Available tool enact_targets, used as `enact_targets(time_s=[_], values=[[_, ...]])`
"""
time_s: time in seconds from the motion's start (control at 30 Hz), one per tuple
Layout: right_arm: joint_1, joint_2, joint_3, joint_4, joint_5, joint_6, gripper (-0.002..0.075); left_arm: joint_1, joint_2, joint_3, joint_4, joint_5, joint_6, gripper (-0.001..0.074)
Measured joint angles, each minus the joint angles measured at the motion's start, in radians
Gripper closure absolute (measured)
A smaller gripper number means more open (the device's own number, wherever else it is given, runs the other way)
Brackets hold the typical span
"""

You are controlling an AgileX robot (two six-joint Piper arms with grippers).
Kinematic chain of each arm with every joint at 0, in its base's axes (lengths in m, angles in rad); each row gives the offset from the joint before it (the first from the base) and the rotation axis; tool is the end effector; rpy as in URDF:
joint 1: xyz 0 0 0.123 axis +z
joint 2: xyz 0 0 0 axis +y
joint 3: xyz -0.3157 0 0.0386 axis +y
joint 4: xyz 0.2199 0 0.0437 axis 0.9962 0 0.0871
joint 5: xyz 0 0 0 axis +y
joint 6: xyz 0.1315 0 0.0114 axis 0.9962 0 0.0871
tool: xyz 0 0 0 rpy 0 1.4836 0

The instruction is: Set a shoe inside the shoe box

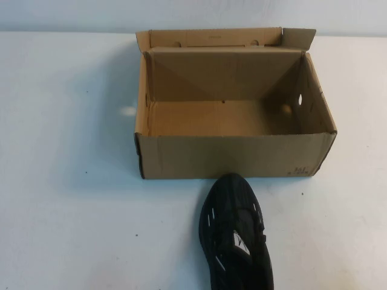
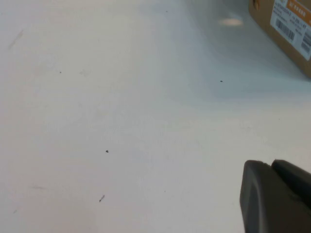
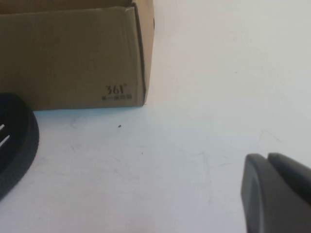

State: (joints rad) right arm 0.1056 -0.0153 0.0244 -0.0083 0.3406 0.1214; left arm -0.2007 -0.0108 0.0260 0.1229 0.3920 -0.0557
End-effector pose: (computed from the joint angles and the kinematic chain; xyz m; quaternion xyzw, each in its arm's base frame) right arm 0.0313 0.0030 0.1641 0.0040 0.7936 0.0655 0.6050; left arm 0.0303 0.0002 0.1573 0.0908 0.8047 -0.0229 0.5862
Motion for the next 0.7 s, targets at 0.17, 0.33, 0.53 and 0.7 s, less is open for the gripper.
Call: enact_targets(time_s=[0.17, 0.33, 0.53, 0.7], values=[[0.000, 0.000, 0.000, 0.000, 0.000, 0.000, 0.0742, 0.000, 0.000, 0.000, -0.002, 0.000, 0.000, 0.0736], [0.000, 0.000, 0.000, 0.000, 0.000, 0.000, 0.0742, 0.000, 0.000, 0.000, -0.004, -0.005, 0.000, 0.0736], [0.000, 0.000, 0.000, 0.000, 0.000, 0.000, 0.0742, 0.000, 0.000, 0.000, -0.004, -0.014, 0.000, 0.0736], [0.000, 0.000, 0.000, 0.000, 0.000, 0.000, 0.0742, 0.000, 0.000, 0.000, -0.004, -0.025, 0.000, 0.0736]])
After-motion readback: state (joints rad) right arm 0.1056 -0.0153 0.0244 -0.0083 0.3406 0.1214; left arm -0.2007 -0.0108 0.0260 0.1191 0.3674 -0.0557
